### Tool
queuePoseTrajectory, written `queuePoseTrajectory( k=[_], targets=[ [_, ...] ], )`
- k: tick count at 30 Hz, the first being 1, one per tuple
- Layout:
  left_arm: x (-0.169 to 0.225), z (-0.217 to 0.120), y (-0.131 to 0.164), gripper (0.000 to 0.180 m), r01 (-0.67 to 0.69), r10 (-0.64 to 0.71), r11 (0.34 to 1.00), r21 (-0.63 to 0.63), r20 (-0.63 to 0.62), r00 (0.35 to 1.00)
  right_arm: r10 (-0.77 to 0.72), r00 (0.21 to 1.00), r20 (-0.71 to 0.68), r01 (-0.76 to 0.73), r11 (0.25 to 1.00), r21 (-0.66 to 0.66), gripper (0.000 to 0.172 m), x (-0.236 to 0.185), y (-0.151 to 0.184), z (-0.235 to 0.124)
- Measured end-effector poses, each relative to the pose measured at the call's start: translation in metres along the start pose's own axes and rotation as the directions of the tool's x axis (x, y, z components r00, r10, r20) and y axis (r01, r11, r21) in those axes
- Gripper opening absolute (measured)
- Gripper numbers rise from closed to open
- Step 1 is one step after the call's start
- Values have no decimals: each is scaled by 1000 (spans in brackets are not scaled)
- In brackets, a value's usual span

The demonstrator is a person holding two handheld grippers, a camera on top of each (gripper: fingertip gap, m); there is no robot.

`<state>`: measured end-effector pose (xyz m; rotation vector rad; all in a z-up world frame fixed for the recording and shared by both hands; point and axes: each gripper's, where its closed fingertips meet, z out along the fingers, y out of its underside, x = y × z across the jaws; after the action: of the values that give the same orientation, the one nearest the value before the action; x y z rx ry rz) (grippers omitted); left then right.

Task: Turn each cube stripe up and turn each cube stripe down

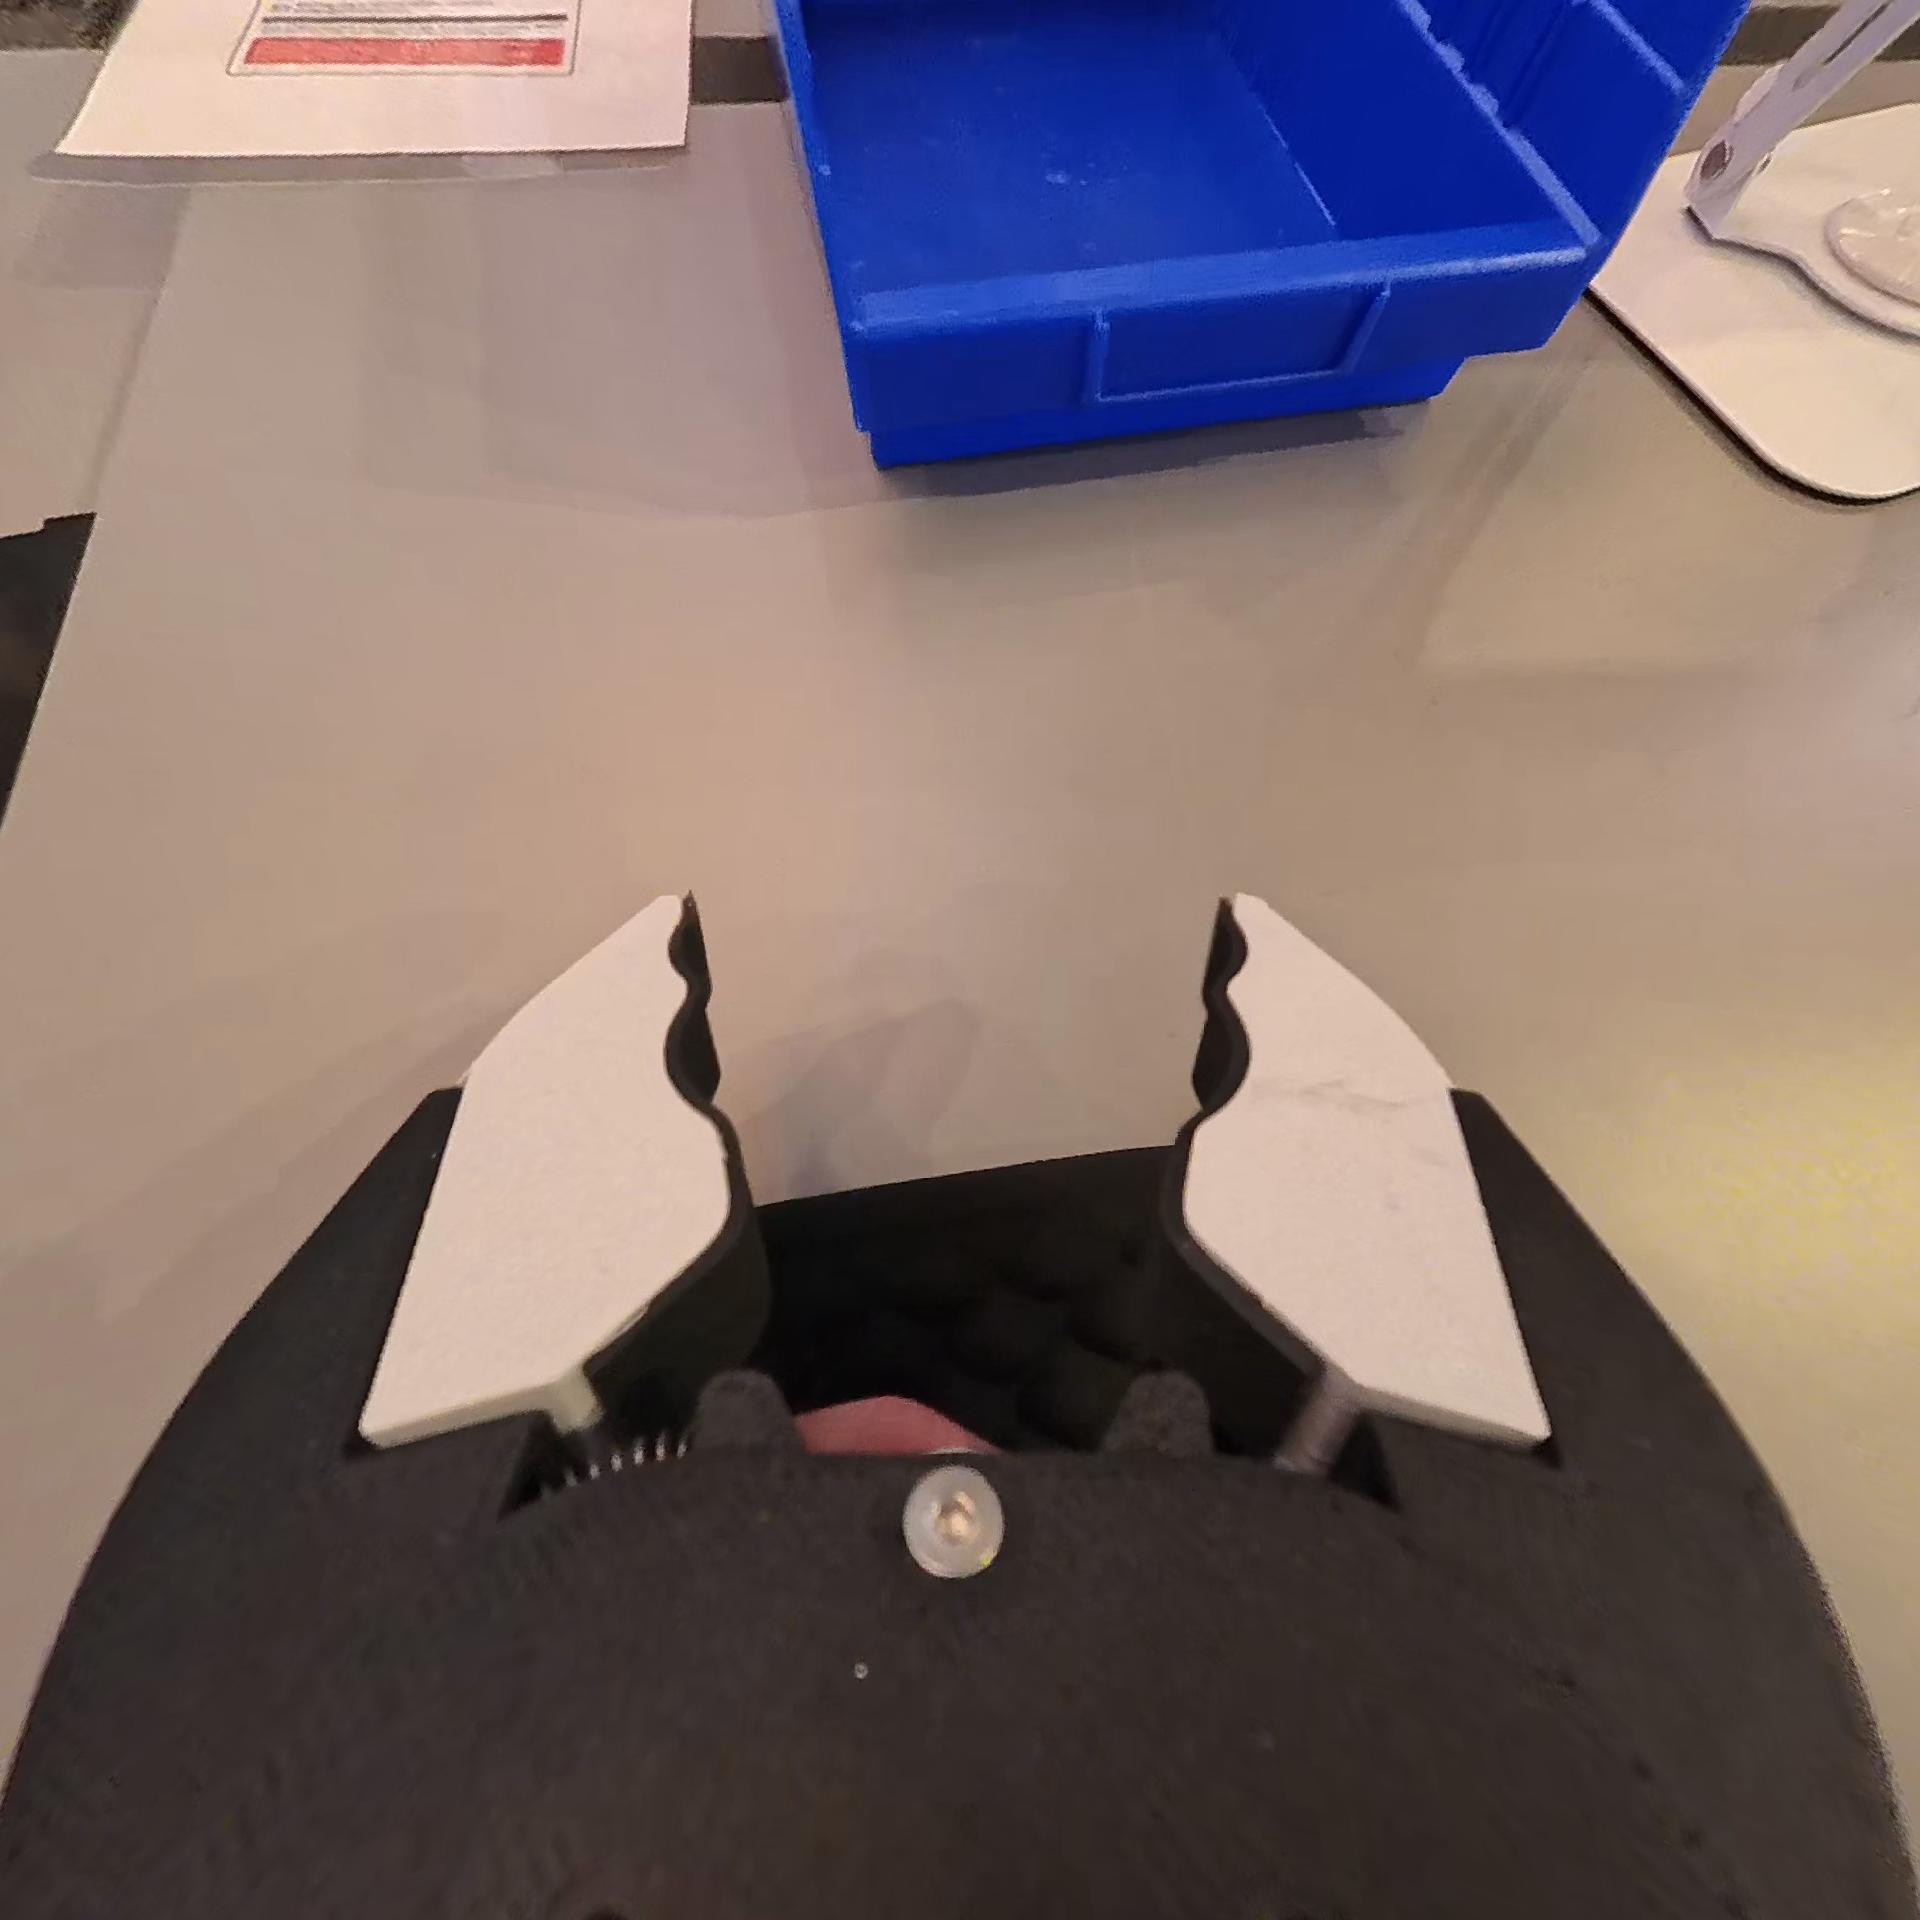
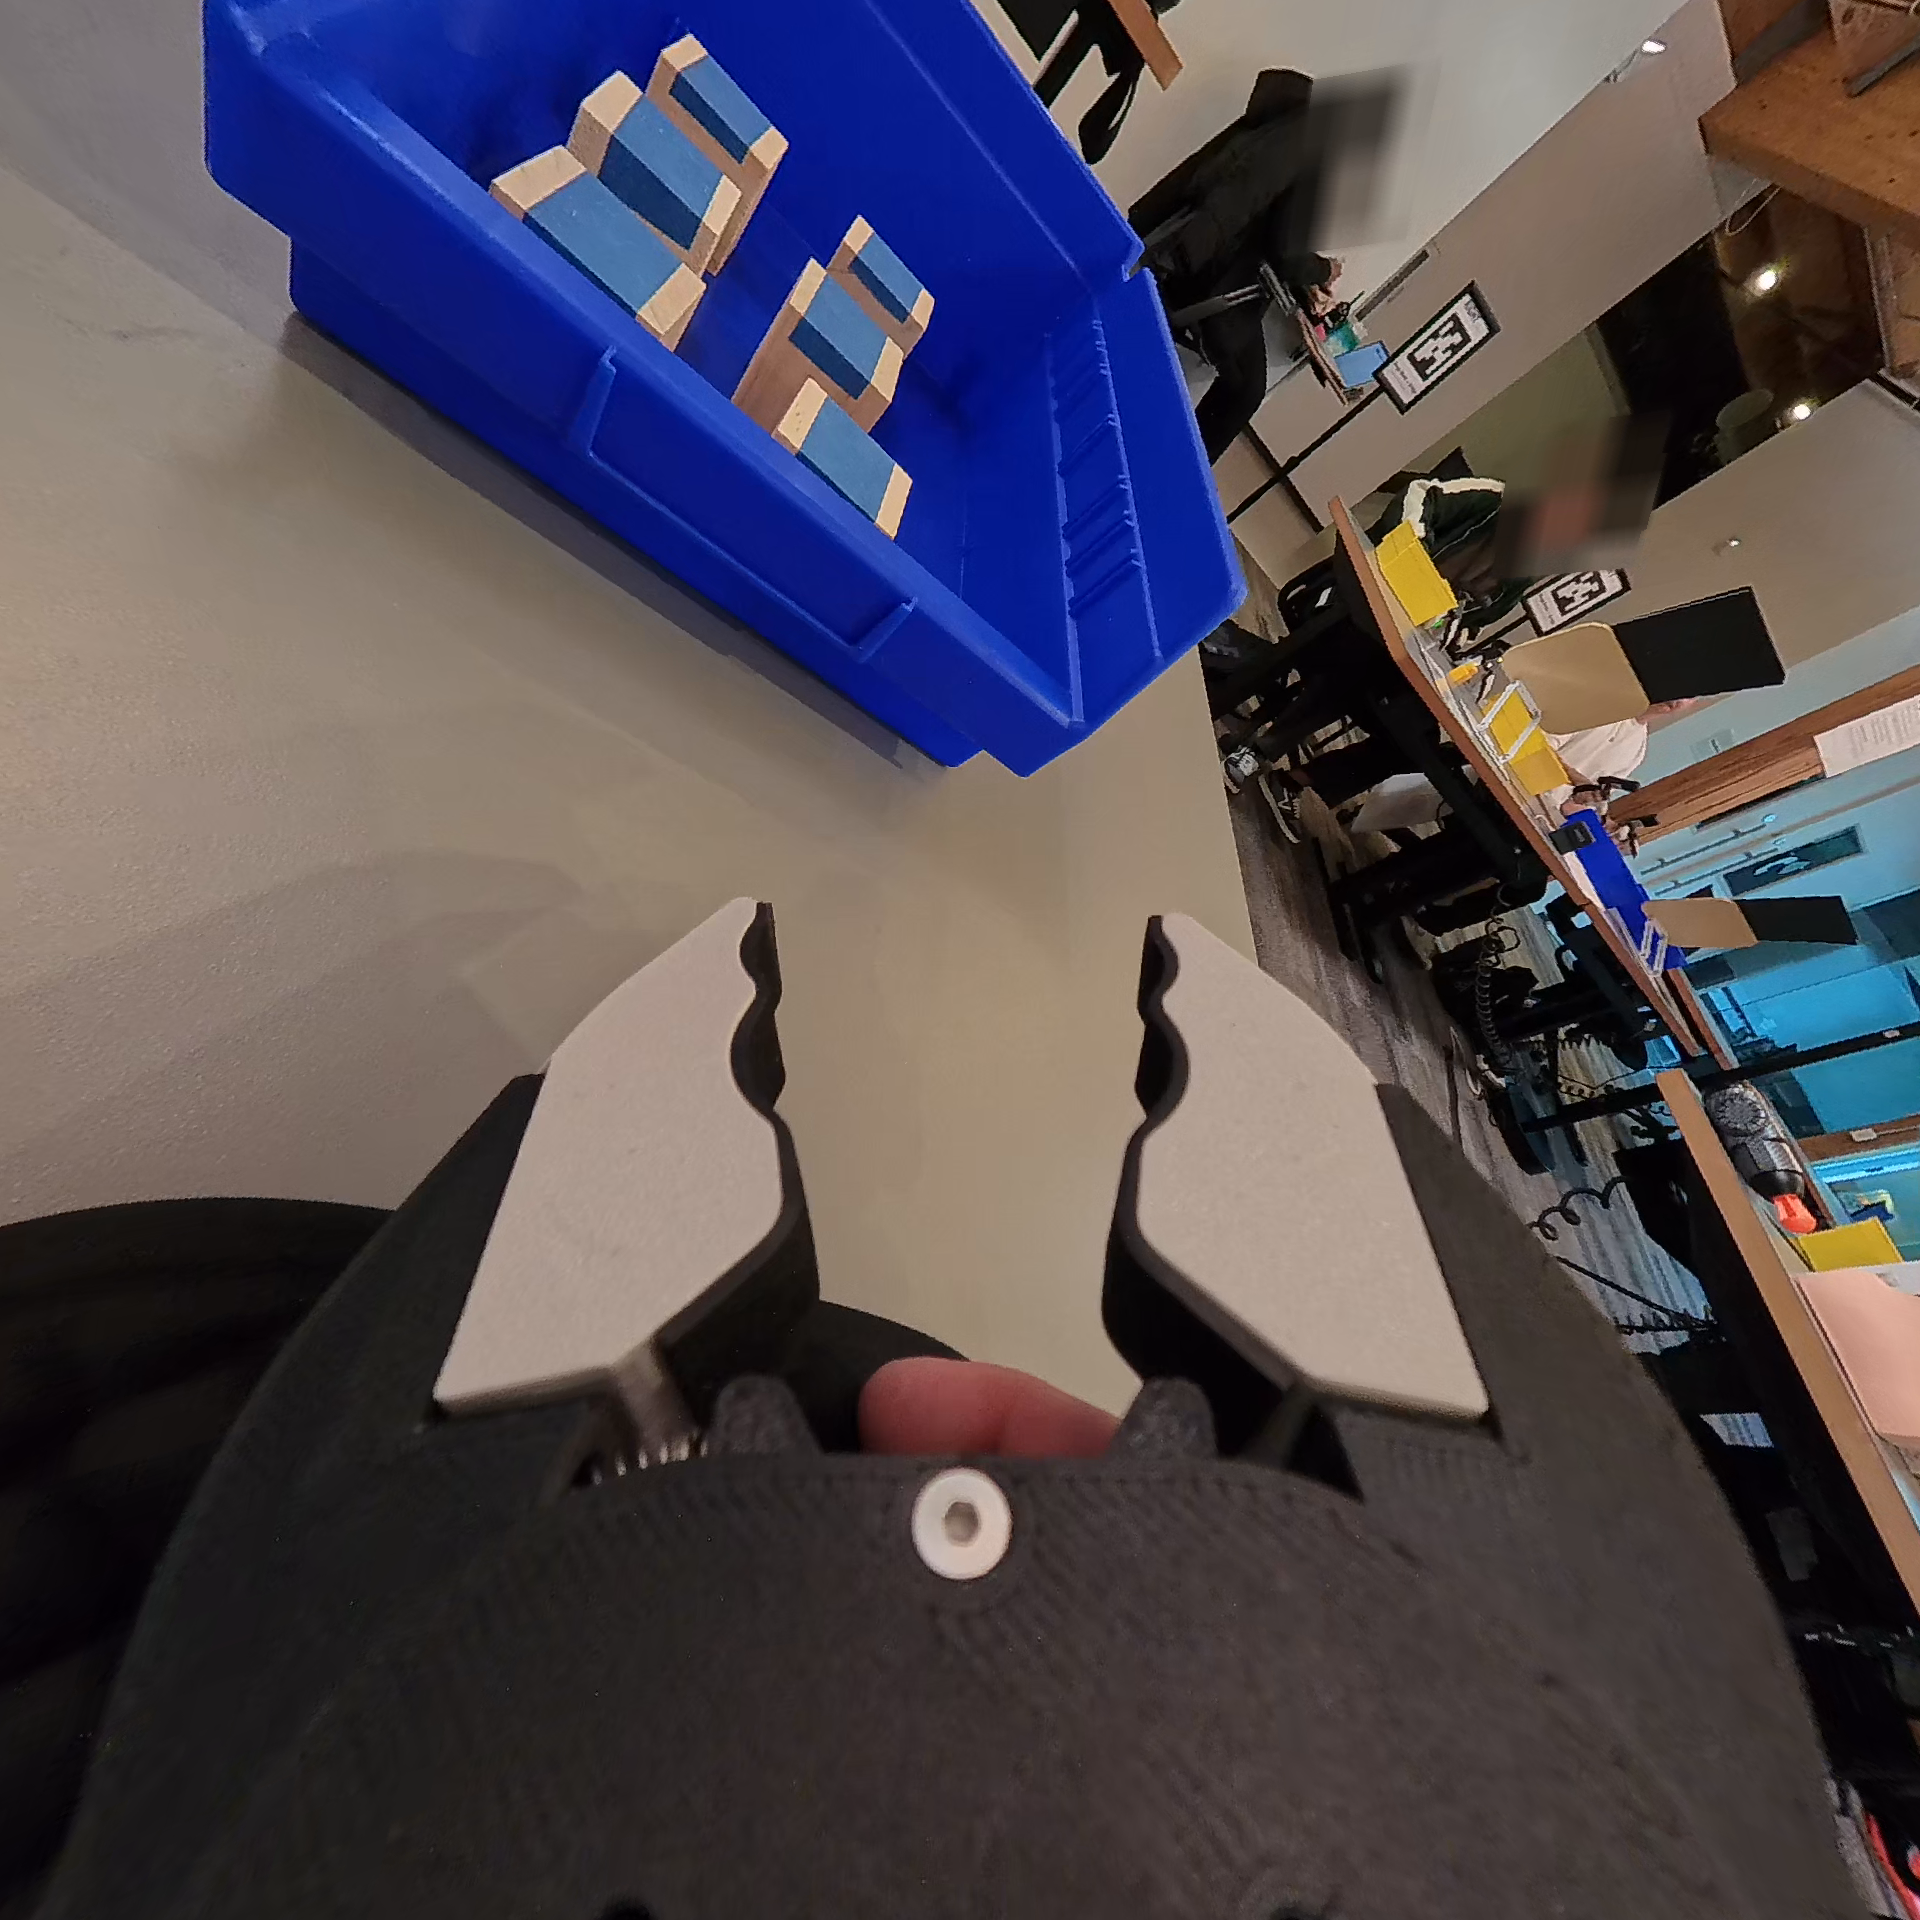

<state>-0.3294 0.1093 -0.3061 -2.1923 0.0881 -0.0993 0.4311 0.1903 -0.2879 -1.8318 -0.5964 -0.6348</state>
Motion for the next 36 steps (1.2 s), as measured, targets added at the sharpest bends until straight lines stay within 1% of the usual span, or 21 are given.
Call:
queuePoseTrajectory(
  k=[5, 6, 8, 9, 10, 11, 14, 15, 17, 20, 22, 24, 25, 27, 29, 30, 32, 35, 36],
  targets=[
    [-2, -6, -7, 97, 21, -21, 999, 38, -3, 1000, 26, 999, 21, -26, 1000, 3, 71, 1, -1, 0],
    [-1, -8, -8, 98, 19, -19, 999, 43, -3, 1000, 45, 999, 27, -45, 999, 18, 73, 3, -3, -2],
    [-3, -12, -16, 102, 1, -1, 998, 57, 8, 1000, 96, 995, 10, -97, 990, 100, 70, 14, -13, -10],
    [-5, -15, -22, 104, -9, 8, 997, 72, 19, 1000, 121, 993, -15, -118, 982, 148, 66, 24, -20, -16],
    [-7, -19, -31, 104, -9, 7, 996, 94, 24, 1000, 147, 989, -21, -140, 974, 179, 66, 33, -25, -20],
    [-8, -23, -40, 105, 0, -3, 993, 119, 21, 1000, 180, 984, -4, -176, 967, 185, 68, 41, -30, -21],
    [-12, -21, -70, 106, 12, -12, 987, 161, -1, 1000, 283, 957, 61, -289, 946, 144, 81, 62, -40, -9],
    [-13, -17, -80, 106, 7, -6, 986, 168, -3, 1000, 319, 944, 84, -328, 936, 131, 83, 68, -44, -3],
    [-15, -6, -100, 106, -9, 10, 983, 183, -5, 1000, 410, 903, 126, -425, 895, 135, 79, 82, -54, 9],
    [-25, 24, -119, 107, -2, 2, 983, 186, 1, 1000, 523, 833, 182, -545, 832, 106, 76, 94, -60, 35],
    [-31, 50, -122, 113, 81, -75, 984, 161, -39, 996, 583, 790, 191, -603, 795, 68, 77, 96, -56, 55],
    [-35, 70, -127, 112, 172, -158, 971, 166, -94, 983, 614, 763, 203, -631, 776, 24, 74, 94, -52, 71],
    [-37, 78, -131, 111, 203, -186, 964, 170, -110, 976, 620, 757, 207, -636, 771, 18, 71, 93, -51, 78],
    [-40, 90, -137, 112, 213, -195, 961, 178, -112, 974, 619, 755, 216, -631, 776, -14, 70, 88, -49, 92],
    [-39, 99, -144, 108, 173, -157, 967, 186, -100, 983, 619, 752, 226, -627, 778, -45, 74, 81, -47, 104],
    [-38, 104, -145, 108, 144, -131, 974, 174, -88, 988, 614, 757, 224, -617, 785, -65, 71, 77, -45, 110],
    [-36, 114, -146, 108, 97, -88, 985, 146, -65, 994, 602, 767, 221, -598, 796, -94, 70, 72, -42, 120],
    [-28, 132, -142, 112, 79, -70, 992, 97, -98, 993, 598, 774, 211, -588, 801, -111, 63, 69, -40, 132],
    [-25, 137, -140, 111, 77, -68, 994, 82, -113, 991, 594, 776, 213, -582, 804, -123, 61, 67, -39, 135]
  ],
)
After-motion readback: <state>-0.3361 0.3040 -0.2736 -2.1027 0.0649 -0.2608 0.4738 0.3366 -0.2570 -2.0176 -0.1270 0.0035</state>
